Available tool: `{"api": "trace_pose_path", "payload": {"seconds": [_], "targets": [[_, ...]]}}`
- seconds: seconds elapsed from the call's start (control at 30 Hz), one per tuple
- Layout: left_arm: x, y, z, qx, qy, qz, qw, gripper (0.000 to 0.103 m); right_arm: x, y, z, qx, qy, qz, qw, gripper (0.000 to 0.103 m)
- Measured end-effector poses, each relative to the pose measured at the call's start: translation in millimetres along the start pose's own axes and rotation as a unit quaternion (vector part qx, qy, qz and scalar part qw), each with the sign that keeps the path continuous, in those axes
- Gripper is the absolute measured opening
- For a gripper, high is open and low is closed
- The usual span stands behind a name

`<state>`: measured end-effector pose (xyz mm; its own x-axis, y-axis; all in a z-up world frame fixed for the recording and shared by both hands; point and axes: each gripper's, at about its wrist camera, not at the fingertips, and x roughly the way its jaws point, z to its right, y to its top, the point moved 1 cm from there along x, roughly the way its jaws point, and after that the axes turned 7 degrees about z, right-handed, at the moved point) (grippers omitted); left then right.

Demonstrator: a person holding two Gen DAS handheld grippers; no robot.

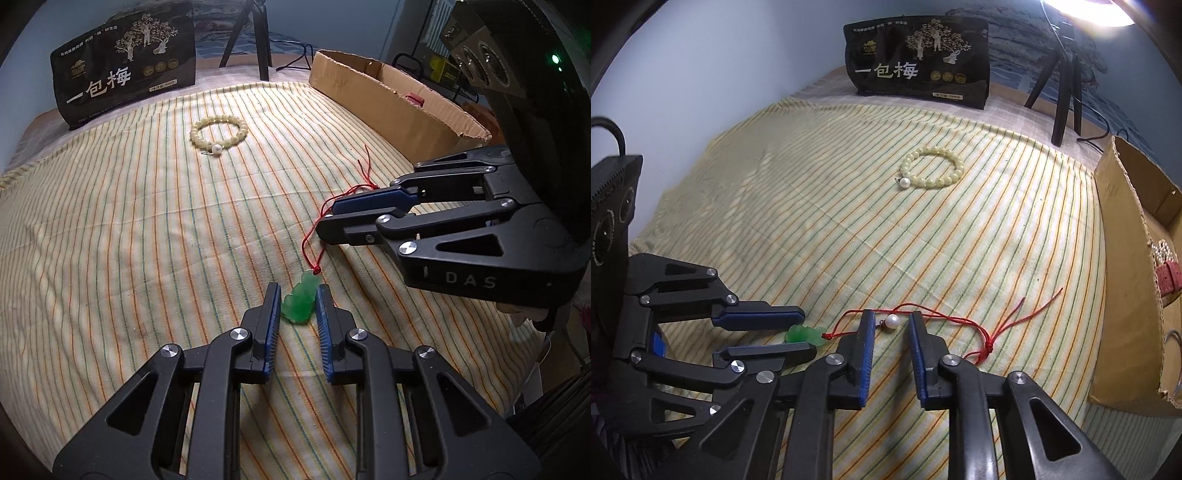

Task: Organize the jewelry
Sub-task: 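Close the left tool on the jade pendant while the right tool grasps its red string, then carry the jade pendant with the left tool while the right tool carries the string over the box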

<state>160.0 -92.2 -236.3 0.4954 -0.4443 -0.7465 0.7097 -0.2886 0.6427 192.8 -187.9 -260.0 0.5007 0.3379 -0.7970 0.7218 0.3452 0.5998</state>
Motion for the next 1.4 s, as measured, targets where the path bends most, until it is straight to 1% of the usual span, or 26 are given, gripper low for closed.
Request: {"api": "trace_pose_path", "payload": {"seconds": [0.13,0.2,0.4,0.57,0.67,0.93,1.17,1.4], "targets": [[-0.2,0.3,0.6,0.000,0.001,0.001,1.0000,0.018,3.0,-0.3,-8.2,-0.029,-0.018,-0.004,0.999,0.008],[-0.6,0.8,0.3,-0.002,0.001,0.001,1.0000,0.018,1.7,0.3,-9.4,-0.034,-0.022,-0.003,0.999,0.008],[-9.1,2.1,-10.1,-0.035,0.002,0.004,0.9994,0.018,-16.7,-0.8,0.2,0.003,-0.007,0.013,1.000,0.007],[-22.1,1.8,-22.8,-0.069,0.004,0.012,0.9975,0.018,-38.9,-4.1,8.9,0.027,-0.010,0.030,0.999,0.007],[-31.3,3.9,-23.8,-0.077,0.007,0.020,0.9968,0.017,-51.6,-7.2,13.5,0.037,-0.013,0.039,0.998,0.007],[-60.2,19.7,-16.4,-0.067,0.013,0.047,0.9965,0.017,-86.0,-11.9,23.3,0.050,-0.031,0.062,0.996,0.007],[-92.1,46.7,-7.3,-0.051,0.018,0.085,0.9949,0.017,-121.4,-16.3,34.6,0.058,-0.048,0.089,0.993,0.007],[-111.2,76.7,5.0,-0.036,0.019,0.115,0.9926,0.018,-151.8,-22.3,52.2,0.072,-0.067,0.109,0.989,0.007]]}}
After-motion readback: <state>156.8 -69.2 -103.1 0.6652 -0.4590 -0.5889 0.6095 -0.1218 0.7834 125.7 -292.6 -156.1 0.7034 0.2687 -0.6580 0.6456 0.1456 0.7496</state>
